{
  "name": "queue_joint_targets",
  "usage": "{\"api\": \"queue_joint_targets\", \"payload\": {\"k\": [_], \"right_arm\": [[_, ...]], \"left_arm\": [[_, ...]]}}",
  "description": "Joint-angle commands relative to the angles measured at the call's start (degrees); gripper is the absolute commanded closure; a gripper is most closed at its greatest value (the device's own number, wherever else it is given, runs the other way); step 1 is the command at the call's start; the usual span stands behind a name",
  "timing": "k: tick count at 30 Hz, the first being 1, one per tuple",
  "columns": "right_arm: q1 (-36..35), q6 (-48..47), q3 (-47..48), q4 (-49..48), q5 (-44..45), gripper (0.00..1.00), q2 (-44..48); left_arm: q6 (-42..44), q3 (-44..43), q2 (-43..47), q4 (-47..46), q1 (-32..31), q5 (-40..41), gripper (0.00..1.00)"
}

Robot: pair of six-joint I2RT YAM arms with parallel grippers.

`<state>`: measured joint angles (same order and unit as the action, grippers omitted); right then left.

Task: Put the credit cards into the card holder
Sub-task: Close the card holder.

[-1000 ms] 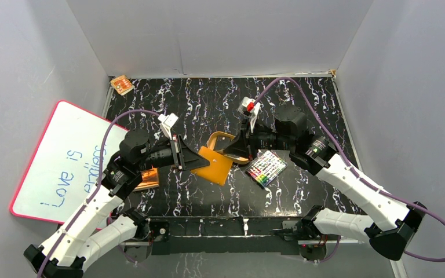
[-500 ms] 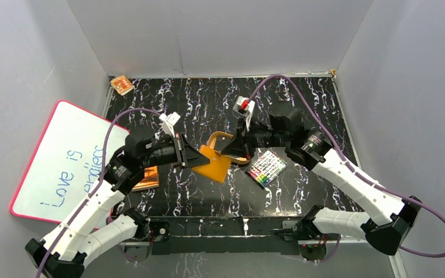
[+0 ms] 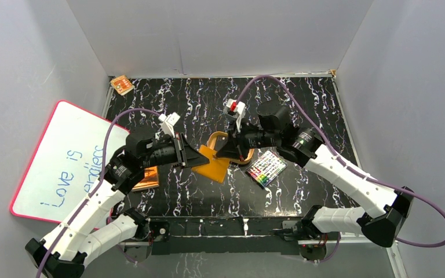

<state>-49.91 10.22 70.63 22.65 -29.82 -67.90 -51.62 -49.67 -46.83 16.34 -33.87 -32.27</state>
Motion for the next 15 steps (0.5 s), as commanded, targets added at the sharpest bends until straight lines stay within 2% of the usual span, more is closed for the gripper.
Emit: {"api": "queue_joint_targets", "payload": {"k": [1,15], "right_arm": [[-2.14,0.1,3.74,0.08,2.35,1.0,-1.1],[-4.04,-0.87,4.47,2.66,8.56,1.0,-2.18]], "left_arm": [[-0.21,-1.83,0.68,-1.68,0.12,-1.04,1.0],[-0.23,-1.92,0.92,-1.71,0.12,-1.22,1.0]]}}
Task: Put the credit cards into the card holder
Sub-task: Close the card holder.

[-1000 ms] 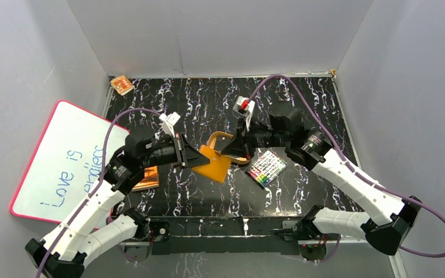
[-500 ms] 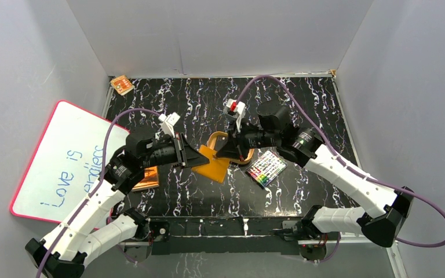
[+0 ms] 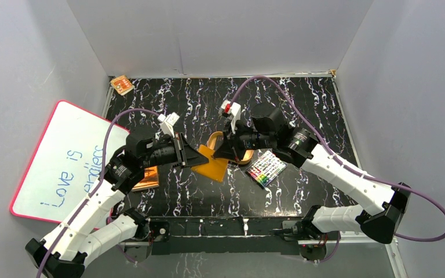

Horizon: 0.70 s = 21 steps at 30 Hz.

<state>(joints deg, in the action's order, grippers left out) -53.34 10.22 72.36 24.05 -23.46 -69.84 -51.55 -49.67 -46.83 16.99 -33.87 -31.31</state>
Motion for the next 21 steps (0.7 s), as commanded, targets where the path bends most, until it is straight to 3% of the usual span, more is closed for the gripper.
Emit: {"api": "queue_joint_targets", "payload": {"k": [1,21], "right_arm": [[-0.69,-1.0,2.85,1.48,2.39,1.0,-0.25],[-5.74,-3.16,3.67,3.17,8.25,1.0,-1.65]], "left_arm": [[-0.23,-1.9,0.87,-2.34,0.12,-2.24,1.0],[-2.15,-1.32,2.32,-4.45,0.12,-2.09,1.0]]}}
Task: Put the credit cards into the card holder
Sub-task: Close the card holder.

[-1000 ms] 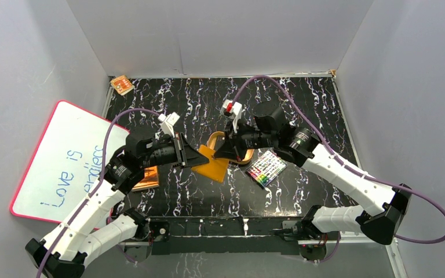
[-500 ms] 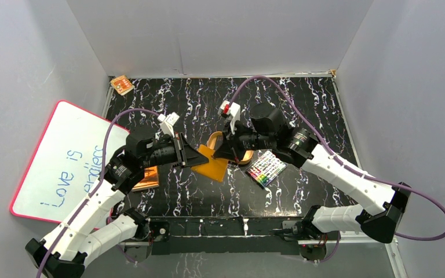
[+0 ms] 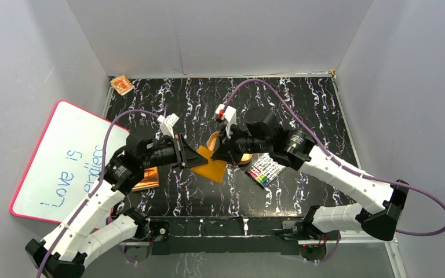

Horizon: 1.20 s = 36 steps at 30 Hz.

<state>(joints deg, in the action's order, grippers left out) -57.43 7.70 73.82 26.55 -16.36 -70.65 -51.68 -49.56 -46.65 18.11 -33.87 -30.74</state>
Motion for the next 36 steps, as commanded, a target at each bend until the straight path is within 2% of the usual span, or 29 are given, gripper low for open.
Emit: {"api": "queue_joint_targets", "payload": {"k": [1,19,36], "right_arm": [[-1.89,-0.66,2.15,0.74,1.48,1.0,-0.88],[-6.64,-3.44,2.91,3.5,8.71,1.0,-2.56],[-7.0,-2.52,0.53,1.64,7.67,1.0,-2.64]], "left_arm": [[-2.14,-1.33,2.18,-5.69,0.12,-2.77,1.0],[-3.43,-0.63,3.23,-7.3,0.12,-2.8,1.0],[-6.07,0.45,4.42,-11.54,0.13,-3.43,1.0]]}}
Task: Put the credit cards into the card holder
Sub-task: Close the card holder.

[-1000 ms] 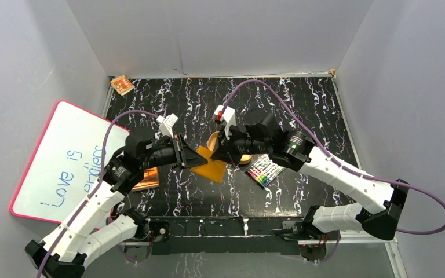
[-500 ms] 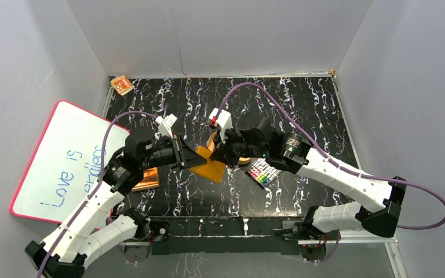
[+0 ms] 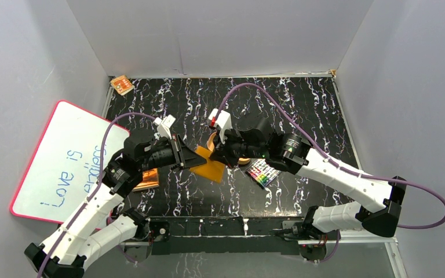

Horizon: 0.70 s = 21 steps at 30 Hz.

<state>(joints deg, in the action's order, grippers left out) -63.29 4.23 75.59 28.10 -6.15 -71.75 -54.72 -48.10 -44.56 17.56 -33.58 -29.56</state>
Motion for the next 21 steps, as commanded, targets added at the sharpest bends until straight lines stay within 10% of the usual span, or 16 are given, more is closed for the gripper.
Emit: {"api": "queue_joint_targets", "payload": {"k": [1,21], "right_arm": [[-1.19,1.18,-1.5,-0.35,-2.81,1.0,-1.51],[-1.9,4.01,-4.11,-3.0,-5.84,1.0,-2.97]], "left_arm": [[-3.16,-1.03,2.45,-11.31,-0.17,-4.81,1.0],[-4.78,-1.24,4.58,-14.56,-0.17,-5.85,1.0]]}}
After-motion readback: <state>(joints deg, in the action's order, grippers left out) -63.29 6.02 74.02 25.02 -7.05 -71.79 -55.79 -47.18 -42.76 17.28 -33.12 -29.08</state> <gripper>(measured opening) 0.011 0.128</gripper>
